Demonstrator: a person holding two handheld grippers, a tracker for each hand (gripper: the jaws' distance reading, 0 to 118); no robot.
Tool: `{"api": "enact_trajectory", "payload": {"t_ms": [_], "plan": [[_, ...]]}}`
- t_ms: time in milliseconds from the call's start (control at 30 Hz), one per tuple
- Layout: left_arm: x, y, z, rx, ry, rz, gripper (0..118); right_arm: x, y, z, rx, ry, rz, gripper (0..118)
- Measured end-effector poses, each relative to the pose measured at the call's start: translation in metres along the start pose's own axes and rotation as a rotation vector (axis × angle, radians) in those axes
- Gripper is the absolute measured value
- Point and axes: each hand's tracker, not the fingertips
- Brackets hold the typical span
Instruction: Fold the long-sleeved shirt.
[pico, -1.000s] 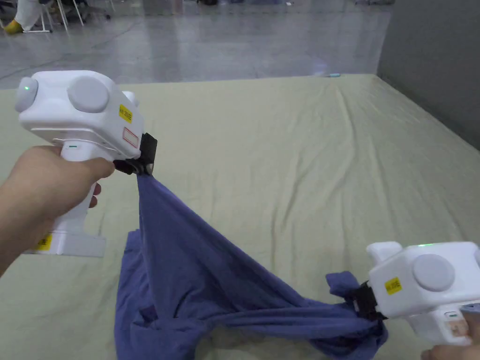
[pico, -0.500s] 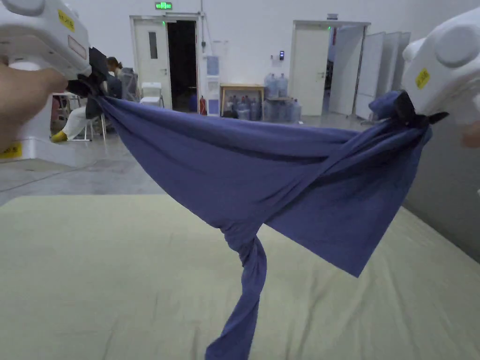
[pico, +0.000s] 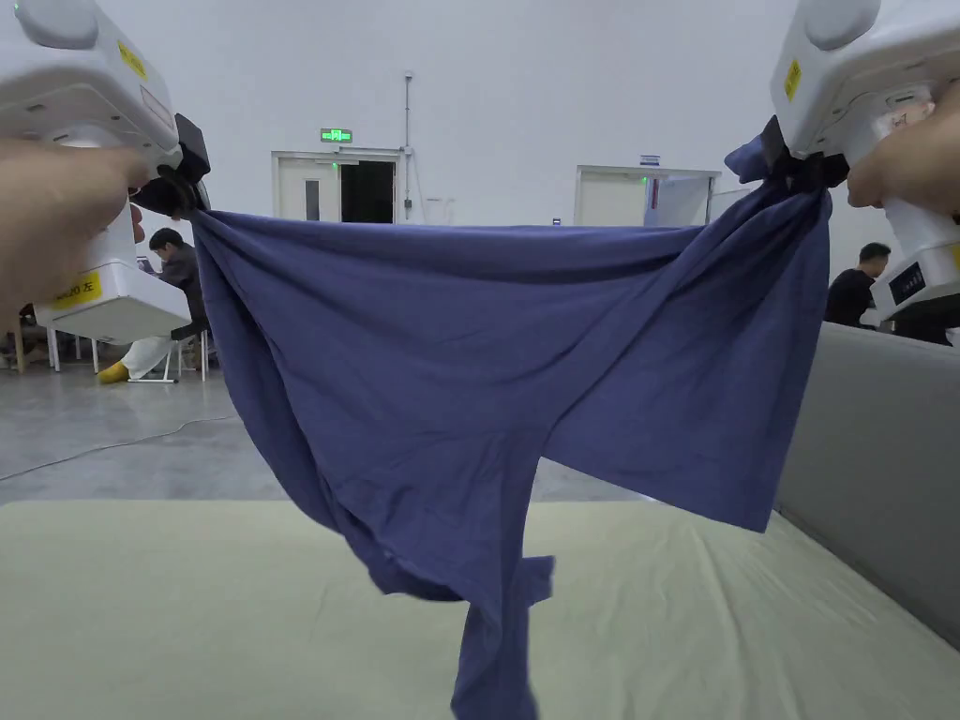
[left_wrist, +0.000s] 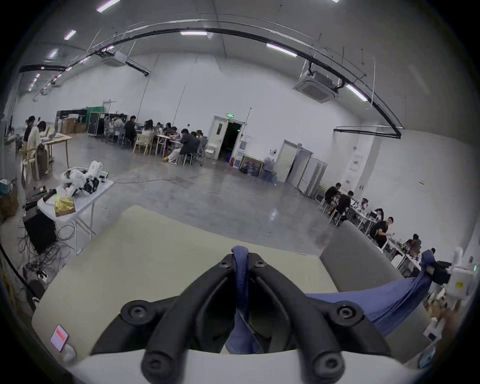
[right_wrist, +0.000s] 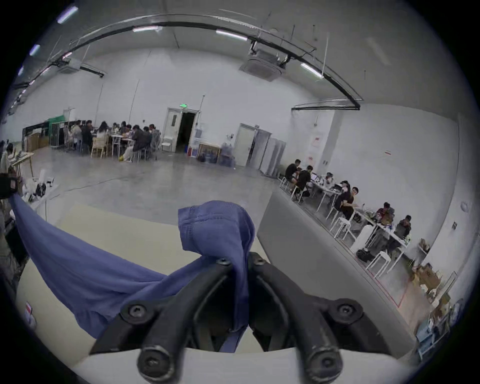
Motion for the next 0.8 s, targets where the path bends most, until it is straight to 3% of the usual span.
{"api": "enact_trajectory", "payload": {"t_ms": [400, 533, 633, 733, 800], "plan": [[0.003, -0.009, -0.021, -0.003, -0.023, 0.034, 0, 0.004, -0.014, -0.037, 0.007, 0.070, -0.087, 3], [0.001, -0.025, -0.022, 0.013, -0.032, -0.015, 0, 0.000, -0.035, -0.049, 0.012, 0.113, -0.098, 3], [-0.016, -0.052, -0.038, -0.044, -0.018, -0.039, 0, -0.005, -0.082, -0.063, -0.010, 0.169, -0.082, 3], [-0.041, -0.104, -0.058, -0.175, 0.004, -0.099, 0, -0.014, -0.159, -0.079, -0.079, 0.224, -0.051, 3], [-0.060, -0.149, -0.064, -0.255, -0.001, -0.068, 0, -0.019, -0.220, -0.089, -0.149, 0.278, -0.072, 3]]}}
